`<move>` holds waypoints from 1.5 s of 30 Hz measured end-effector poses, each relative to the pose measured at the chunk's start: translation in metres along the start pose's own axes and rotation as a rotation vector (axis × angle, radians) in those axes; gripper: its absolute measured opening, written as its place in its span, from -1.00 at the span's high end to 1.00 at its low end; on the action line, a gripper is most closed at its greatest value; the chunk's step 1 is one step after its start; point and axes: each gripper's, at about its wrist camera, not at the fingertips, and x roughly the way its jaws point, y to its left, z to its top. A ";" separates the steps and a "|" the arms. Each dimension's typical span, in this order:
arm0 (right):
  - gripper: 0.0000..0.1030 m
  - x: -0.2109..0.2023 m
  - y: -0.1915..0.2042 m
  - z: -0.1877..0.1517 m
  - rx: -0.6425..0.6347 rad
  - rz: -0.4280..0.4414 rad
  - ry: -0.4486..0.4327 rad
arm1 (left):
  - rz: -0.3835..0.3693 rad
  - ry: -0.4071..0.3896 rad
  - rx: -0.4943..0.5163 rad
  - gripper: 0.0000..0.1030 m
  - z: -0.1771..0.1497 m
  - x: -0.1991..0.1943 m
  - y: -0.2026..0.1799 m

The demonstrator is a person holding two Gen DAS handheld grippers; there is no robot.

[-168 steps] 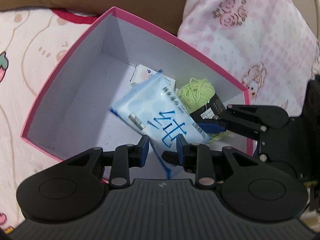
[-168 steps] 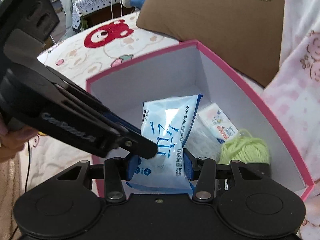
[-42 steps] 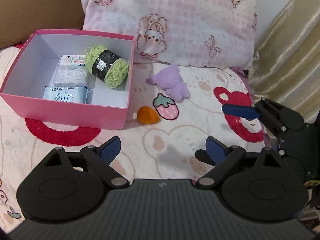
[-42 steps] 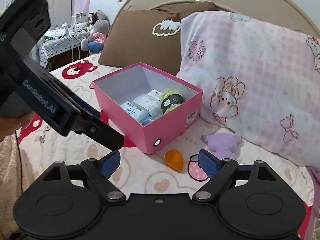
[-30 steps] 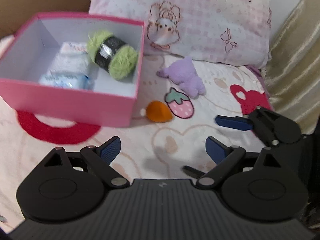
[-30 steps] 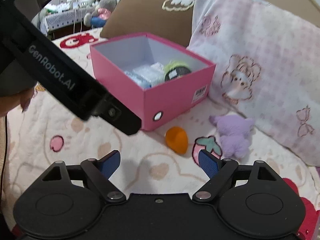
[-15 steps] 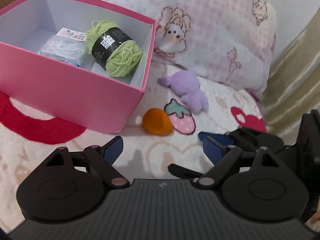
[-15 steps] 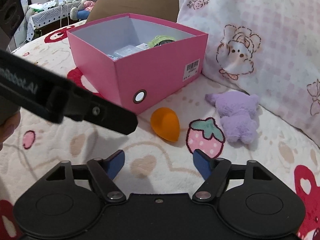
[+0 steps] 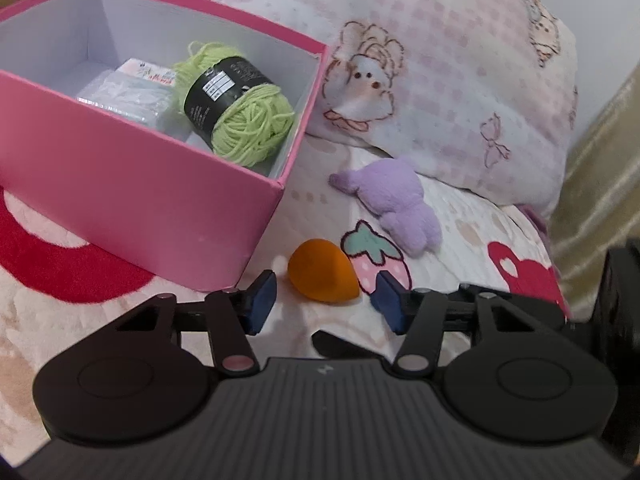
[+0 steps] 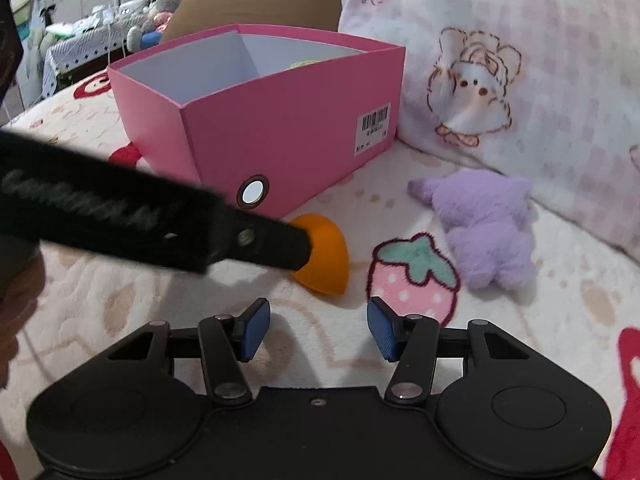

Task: Organize objects
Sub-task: 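Move the left gripper down to the orange makeup sponge, then close the left gripper on the orange sponge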

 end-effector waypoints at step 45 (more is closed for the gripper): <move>0.30 -0.034 0.007 -0.021 0.308 -0.027 0.124 | -0.099 0.267 -0.042 0.32 -0.014 0.008 -0.006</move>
